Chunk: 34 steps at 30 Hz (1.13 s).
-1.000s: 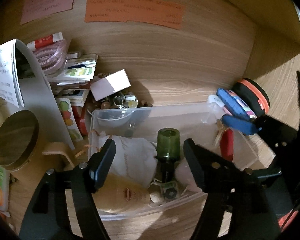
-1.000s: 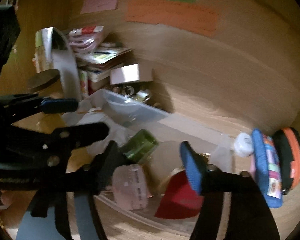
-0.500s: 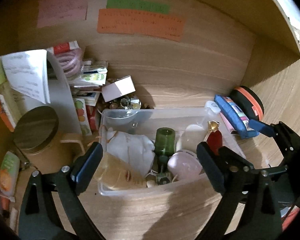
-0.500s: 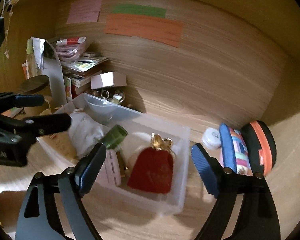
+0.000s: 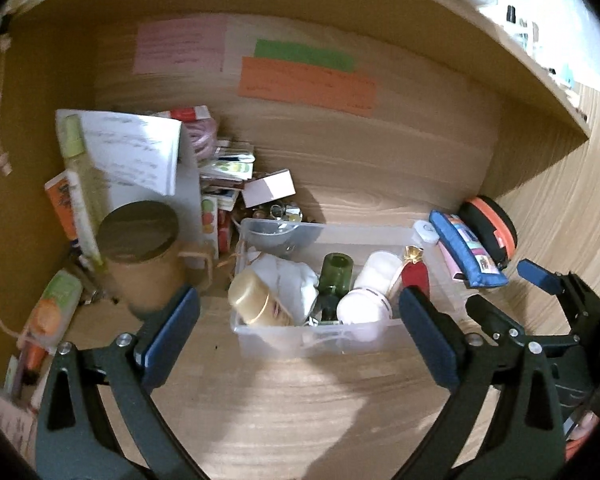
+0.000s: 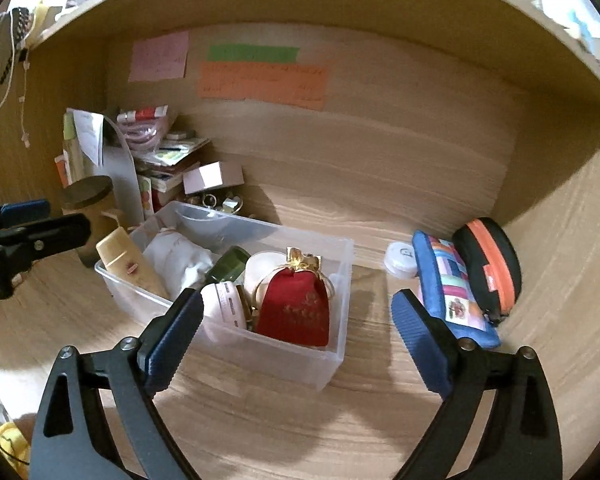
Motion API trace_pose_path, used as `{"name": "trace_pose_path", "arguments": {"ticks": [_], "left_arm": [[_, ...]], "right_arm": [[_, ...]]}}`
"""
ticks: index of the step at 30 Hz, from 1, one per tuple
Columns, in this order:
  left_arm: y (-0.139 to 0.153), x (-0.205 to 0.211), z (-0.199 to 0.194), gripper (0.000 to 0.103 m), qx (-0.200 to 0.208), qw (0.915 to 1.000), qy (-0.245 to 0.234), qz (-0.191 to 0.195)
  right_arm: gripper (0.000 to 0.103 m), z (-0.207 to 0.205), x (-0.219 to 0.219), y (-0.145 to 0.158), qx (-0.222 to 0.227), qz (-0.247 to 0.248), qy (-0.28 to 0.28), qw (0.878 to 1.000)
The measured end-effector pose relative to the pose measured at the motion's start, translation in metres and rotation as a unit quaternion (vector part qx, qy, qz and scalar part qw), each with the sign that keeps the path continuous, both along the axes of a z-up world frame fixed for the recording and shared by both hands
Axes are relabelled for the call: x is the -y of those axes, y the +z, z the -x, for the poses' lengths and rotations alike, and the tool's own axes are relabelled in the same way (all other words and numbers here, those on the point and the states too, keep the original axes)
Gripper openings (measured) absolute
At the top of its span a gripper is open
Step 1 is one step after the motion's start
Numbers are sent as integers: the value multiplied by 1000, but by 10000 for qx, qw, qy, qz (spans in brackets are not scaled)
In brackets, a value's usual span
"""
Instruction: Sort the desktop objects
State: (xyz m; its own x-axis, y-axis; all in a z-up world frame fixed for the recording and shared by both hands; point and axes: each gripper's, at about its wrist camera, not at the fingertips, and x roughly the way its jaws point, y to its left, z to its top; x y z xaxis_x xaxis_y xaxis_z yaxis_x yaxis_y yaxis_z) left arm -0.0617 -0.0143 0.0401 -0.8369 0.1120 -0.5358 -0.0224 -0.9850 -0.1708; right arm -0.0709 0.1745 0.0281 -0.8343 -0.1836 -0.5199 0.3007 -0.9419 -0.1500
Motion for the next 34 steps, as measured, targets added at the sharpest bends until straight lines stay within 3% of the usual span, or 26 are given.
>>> {"name": "trace_pose_path", "arguments": {"ticks": [6, 13, 19, 25, 34], "left_arm": [[2, 3, -22, 101, -113, 9997, 227, 55], [-2, -4, -39, 102, -300, 9987, 334, 241], [-9, -12, -47, 102, -345, 9977, 376, 438], [-7, -17, -51, 102, -436, 9982, 142, 380], [-16, -21, -45, 102, -366, 9982, 63, 468]], "right_arm": [[95, -25, -8, 9, -114, 276, 18, 9996], [103, -56, -12, 15, -385, 552, -57, 9977], [103, -68, -21, 11, -303, 859, -85, 9958], [103, -72, -30, 4, -167, 1041, -139, 9943], [103, -67, -27, -7, 3, 983, -176, 9950]]}}
